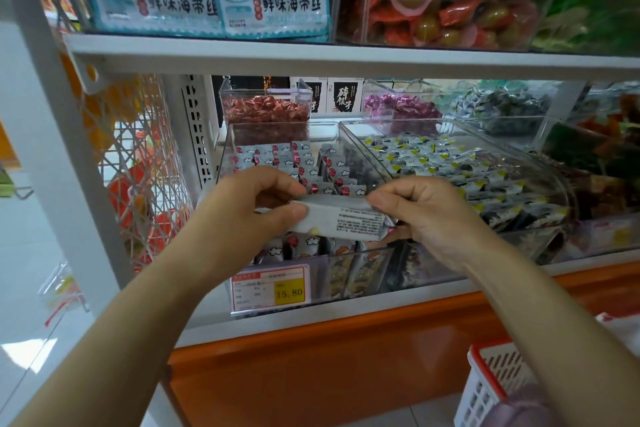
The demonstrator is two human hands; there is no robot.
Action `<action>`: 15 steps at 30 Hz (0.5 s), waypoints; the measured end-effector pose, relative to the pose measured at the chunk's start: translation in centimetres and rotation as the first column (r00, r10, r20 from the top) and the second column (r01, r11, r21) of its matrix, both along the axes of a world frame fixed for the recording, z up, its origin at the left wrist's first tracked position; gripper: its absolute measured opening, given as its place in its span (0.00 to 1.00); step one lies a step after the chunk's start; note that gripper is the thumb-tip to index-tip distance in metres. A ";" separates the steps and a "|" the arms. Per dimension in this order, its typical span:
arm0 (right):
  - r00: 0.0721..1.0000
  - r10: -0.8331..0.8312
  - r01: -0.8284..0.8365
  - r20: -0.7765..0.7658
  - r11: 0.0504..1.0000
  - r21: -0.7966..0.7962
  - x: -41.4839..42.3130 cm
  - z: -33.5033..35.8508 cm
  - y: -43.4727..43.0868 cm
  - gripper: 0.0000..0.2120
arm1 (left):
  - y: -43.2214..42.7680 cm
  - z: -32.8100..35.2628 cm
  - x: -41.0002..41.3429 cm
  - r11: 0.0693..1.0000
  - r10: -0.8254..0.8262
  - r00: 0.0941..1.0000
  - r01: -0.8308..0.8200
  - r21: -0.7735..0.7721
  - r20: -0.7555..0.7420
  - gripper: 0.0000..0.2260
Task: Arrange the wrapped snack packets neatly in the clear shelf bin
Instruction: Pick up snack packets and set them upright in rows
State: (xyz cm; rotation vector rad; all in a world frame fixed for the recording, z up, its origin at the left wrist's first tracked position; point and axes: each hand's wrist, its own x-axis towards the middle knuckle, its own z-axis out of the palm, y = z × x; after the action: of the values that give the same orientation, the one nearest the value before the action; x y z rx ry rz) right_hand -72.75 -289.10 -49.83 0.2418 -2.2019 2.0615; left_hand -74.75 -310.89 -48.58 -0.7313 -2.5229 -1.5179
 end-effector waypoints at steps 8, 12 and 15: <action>0.998 0.028 -0.036 -0.052 0.986 -0.164 -0.5 -0.8 0.0 0.15 | 0.7 -0.9 -0.2 0.989 0.102 0.990 -0.111 -0.095 -0.096 0.06; 0.990 -0.024 0.028 -0.140 0.999 0.025 -0.5 -1.0 -0.6 0.21 | 1.1 -1.0 -0.6 0.987 0.162 0.985 -0.162 0.008 -0.065 0.08; 0.965 -0.151 0.172 -0.214 0.981 0.087 -0.6 -0.8 -1.1 0.17 | 1.7 -1.3 -1.0 0.978 0.205 0.974 -0.207 -0.013 -0.097 0.08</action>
State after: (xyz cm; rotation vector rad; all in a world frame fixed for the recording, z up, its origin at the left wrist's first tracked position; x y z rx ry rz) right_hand -73.36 -290.23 -50.59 0.2632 -2.1293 1.7547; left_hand -75.79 -309.15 -49.84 -0.5118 -2.4614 -1.3548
